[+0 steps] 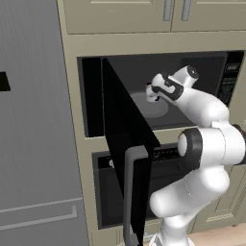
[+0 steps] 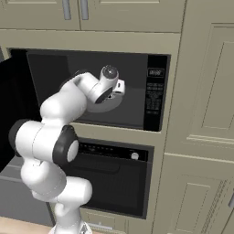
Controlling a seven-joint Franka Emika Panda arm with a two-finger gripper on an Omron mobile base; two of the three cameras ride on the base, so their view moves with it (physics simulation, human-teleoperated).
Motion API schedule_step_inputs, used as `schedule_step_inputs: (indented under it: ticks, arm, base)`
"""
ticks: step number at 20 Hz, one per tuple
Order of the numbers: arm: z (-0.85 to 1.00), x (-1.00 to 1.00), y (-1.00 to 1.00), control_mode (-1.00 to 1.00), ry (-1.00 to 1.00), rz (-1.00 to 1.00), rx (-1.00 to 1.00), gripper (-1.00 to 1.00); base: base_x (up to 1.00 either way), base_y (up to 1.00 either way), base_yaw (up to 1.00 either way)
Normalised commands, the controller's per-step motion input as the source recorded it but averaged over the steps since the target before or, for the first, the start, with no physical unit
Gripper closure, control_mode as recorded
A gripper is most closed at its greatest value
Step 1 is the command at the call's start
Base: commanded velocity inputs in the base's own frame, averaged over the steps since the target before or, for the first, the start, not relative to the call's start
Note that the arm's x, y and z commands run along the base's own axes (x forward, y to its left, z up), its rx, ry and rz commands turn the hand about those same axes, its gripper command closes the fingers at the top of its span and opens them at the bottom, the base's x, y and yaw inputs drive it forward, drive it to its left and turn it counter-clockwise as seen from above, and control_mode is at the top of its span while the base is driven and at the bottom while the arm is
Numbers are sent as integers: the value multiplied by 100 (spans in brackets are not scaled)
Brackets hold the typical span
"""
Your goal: Pick the cup of tea, navigate to the dining table, and place it on the saucer.
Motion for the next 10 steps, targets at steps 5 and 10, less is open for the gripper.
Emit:
schedule_step_inputs:
  ticks: [5, 10]
  arm:
    - [-12, 37, -1, -100, 2, 0, 0, -100]
    - [-18, 13, -1, -100, 0, 0, 0, -100]
  base:
    - [0, 0, 0]
    - [0, 0, 0]
